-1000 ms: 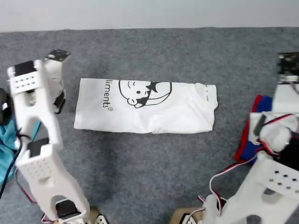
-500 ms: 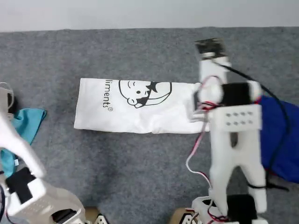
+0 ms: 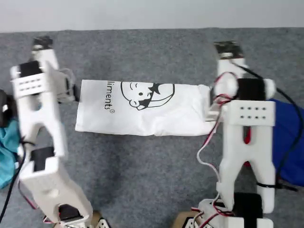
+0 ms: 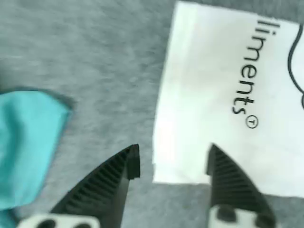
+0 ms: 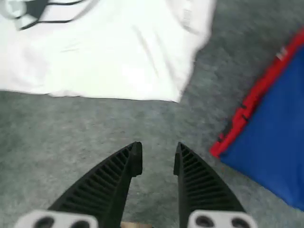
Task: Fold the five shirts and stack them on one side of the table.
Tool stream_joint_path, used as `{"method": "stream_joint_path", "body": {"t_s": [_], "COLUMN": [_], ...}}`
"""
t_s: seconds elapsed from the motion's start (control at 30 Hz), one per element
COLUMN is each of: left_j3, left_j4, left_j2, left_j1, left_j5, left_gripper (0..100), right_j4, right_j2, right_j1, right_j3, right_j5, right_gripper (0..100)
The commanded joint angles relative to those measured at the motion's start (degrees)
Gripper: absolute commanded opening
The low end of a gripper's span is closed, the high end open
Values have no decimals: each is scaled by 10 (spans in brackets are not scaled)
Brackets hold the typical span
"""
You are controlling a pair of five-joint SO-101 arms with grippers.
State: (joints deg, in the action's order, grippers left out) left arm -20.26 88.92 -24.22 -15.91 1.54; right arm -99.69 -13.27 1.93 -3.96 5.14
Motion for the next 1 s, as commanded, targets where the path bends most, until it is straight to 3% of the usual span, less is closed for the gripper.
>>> {"method": "stream_joint_path", "body": {"t_s": [0.0,0.23,0.53,0.97], "left_j3": [-52,-240,-483,-480], "left_j4": [-18,3,116,115], "left_j2": [-47,-199,-400,-438], "left_j1": [26,33,40,41], "left_j5": [13,12,-9,-11], "left_gripper": [260,260,257,133], "right_j4": [-17,-17,-13,-16], "right_j2": [-5,-5,-5,-6], "right_j1": [71,169,201,202], "right_j3": [-7,-7,-7,-7], "right_j5": [18,18,18,18], "right_gripper": [121,121,121,121]}}
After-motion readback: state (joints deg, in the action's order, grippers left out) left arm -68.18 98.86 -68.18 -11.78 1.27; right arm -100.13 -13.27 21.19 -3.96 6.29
